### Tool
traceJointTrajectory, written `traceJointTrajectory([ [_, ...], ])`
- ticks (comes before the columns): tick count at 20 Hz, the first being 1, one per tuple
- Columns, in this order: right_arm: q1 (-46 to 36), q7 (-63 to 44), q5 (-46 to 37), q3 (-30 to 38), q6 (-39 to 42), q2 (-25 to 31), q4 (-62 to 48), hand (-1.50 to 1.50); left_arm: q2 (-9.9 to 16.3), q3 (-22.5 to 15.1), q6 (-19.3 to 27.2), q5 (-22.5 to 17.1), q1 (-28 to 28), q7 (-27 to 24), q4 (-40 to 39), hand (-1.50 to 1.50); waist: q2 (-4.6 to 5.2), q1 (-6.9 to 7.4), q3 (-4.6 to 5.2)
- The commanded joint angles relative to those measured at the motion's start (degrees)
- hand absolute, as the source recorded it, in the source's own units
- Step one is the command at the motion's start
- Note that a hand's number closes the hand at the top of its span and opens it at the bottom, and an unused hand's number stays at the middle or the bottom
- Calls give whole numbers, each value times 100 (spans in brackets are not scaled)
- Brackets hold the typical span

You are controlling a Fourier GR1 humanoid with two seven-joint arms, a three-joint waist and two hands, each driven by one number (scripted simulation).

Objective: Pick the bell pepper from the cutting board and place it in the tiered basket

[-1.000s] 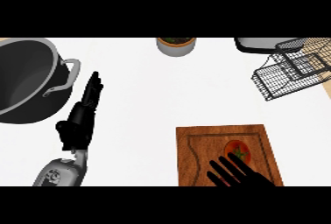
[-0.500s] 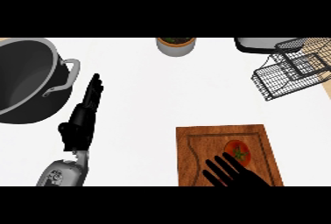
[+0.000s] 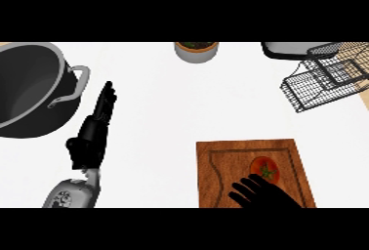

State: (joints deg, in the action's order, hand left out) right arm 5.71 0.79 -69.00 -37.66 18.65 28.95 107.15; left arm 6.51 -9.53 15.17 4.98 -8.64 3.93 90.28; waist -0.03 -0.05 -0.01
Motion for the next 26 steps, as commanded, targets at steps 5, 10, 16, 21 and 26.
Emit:
traceJointTrajectory([
  [5,-64,350,-946,-267,-1335,-183,-470,150,7,-16,-250,-53,431,-258,172,0,-4,15,0],
  [10,-129,562,-953,119,-1544,-368,-554,150,-157,173,-124,114,174,-285,-184,0,1,-6,1],
  [16,-171,40,-165,1956,-1050,295,-1515,150,-74,190,-237,-1,161,-161,-89,0,33,-34,3],
  [21,-617,165,252,2883,-1050,533,-2049,150,-65,240,-234,61,-35,-108,-139,0,10,-2,0],
  [26,-664,185,882,3832,-633,935,-1300,150,-150,83,-176,213,243,-189,26,0,-12,-27,3],
])
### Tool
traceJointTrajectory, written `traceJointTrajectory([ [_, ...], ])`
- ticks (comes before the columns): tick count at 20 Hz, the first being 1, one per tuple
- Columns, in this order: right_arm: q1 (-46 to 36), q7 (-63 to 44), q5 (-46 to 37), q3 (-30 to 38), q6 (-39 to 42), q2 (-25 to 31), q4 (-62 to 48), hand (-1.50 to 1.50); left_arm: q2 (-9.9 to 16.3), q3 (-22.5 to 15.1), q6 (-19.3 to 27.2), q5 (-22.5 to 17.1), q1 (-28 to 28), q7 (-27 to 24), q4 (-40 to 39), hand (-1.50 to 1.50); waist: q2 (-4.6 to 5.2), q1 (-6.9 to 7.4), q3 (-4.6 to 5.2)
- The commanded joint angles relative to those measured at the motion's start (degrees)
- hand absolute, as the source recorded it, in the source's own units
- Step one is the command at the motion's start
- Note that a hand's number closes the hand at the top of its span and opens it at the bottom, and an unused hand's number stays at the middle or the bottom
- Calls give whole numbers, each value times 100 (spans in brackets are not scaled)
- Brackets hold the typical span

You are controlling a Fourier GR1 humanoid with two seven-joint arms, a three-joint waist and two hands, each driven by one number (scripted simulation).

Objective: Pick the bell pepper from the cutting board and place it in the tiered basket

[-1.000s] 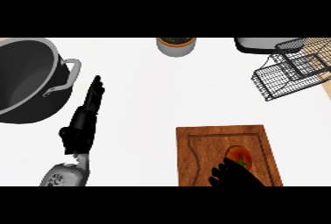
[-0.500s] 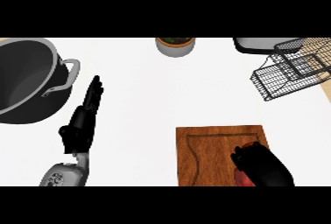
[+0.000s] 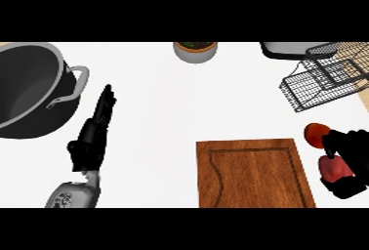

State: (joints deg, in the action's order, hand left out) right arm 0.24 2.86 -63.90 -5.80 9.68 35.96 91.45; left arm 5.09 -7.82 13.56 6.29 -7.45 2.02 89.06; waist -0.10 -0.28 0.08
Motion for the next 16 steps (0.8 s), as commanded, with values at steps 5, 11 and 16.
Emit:
traceJointTrajectory([
  [5,-643,-403,1145,1488,1171,448,1295,150,51,86,-73,-51,121,9,185,0,-24,-14,-1],
  [11,-968,-434,2396,2952,2415,1024,1680,150,-46,105,-6,58,-184,201,-36,0,-12,-54,-4],
  [16,-1510,-812,2956,3506,3239,1241,1650,150,-13,239,-202,-79,-173,-37,-198,0,2,-1,-4],
])
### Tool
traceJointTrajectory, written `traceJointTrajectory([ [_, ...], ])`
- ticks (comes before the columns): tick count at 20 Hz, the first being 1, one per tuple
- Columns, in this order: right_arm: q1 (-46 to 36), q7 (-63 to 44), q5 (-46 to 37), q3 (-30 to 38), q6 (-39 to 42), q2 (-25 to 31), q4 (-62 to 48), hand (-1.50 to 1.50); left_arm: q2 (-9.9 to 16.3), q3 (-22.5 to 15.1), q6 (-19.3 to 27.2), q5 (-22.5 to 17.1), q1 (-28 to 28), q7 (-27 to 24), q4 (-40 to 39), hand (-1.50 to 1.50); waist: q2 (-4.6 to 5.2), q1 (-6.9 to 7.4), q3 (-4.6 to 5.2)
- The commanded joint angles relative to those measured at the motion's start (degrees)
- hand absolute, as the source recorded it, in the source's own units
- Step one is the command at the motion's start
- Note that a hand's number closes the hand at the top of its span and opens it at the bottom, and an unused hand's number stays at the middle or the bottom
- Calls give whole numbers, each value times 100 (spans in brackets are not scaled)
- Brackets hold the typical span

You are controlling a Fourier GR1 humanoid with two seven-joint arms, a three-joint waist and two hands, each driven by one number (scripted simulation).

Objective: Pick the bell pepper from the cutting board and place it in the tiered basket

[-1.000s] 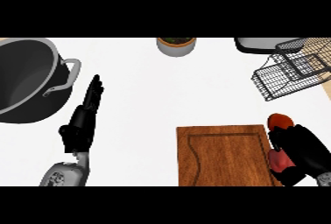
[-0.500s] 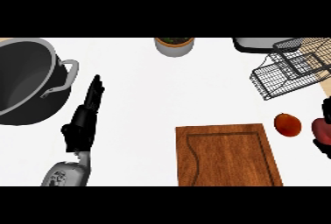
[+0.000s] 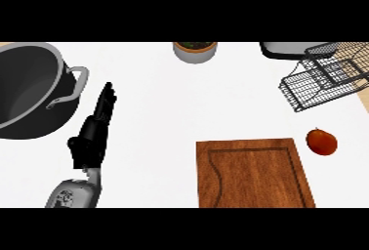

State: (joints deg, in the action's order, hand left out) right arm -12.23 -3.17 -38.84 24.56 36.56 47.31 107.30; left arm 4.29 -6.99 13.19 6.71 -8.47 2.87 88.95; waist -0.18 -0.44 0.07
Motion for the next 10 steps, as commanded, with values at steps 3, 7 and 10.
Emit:
traceJointTrajectory([
  [3,-1202,-351,979,526,815,212,-905,150,-2,90,-88,-10,-314,46,-208,0,26,81,0],
  [7,-1775,-1002,1342,483,887,-163,-1282,150,142,34,-251,-47,95,78,255,0,16,130,-2],
  [10,-2441,-1426,926,-384,606,-260,-1435,150,-84,83,-70,83,-257,-102,-318,0,33,121,-1],
])
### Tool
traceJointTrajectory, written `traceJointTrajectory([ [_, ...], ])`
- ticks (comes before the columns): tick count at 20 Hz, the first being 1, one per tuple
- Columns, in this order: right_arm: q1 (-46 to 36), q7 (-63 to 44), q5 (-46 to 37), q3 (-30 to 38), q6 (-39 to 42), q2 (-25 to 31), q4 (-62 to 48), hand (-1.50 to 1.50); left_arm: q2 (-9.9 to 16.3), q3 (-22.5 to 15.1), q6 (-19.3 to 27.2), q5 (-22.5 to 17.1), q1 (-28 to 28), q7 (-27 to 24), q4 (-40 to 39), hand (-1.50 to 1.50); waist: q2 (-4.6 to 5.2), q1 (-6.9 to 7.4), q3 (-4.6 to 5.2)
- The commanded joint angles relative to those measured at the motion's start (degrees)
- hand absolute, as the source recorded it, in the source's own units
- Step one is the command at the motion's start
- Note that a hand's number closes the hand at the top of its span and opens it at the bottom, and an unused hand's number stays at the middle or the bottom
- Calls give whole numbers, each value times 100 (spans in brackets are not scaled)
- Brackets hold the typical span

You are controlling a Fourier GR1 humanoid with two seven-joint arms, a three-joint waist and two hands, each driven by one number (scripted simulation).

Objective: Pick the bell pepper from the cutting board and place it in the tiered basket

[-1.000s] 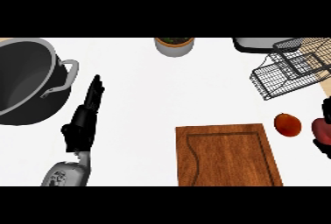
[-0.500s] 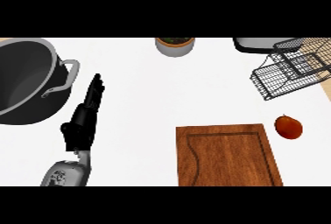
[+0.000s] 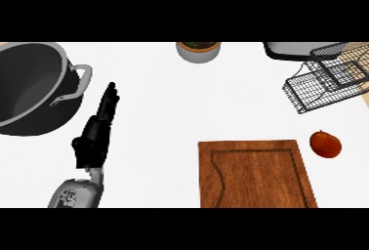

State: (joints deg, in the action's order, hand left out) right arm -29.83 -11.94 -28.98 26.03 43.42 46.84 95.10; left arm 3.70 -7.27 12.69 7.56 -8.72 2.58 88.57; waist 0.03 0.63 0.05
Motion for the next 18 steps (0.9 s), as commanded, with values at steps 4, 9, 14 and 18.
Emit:
traceJointTrajectory([
  [4,-768,140,-786,-805,-1056,-244,-1304,150,72,-77,-139,74,-22,553,526,0,16,70,-6],
  [9,-1313,697,-1211,-1016,-1448,106,-2343,150,52,192,-212,-74,-17,-106,-83,0,22,40,-3],
  [14,-1550,1663,-1777,-1237,-2370,203,-3770,150,29,219,-178,-30,-93,-25,-36,0,36,67,-6],
  [18,-1745,1926,-2109,-1396,-2932,26,-4505,150,-5,4,-137,152,137,121,385,0,25,77,-8],
])
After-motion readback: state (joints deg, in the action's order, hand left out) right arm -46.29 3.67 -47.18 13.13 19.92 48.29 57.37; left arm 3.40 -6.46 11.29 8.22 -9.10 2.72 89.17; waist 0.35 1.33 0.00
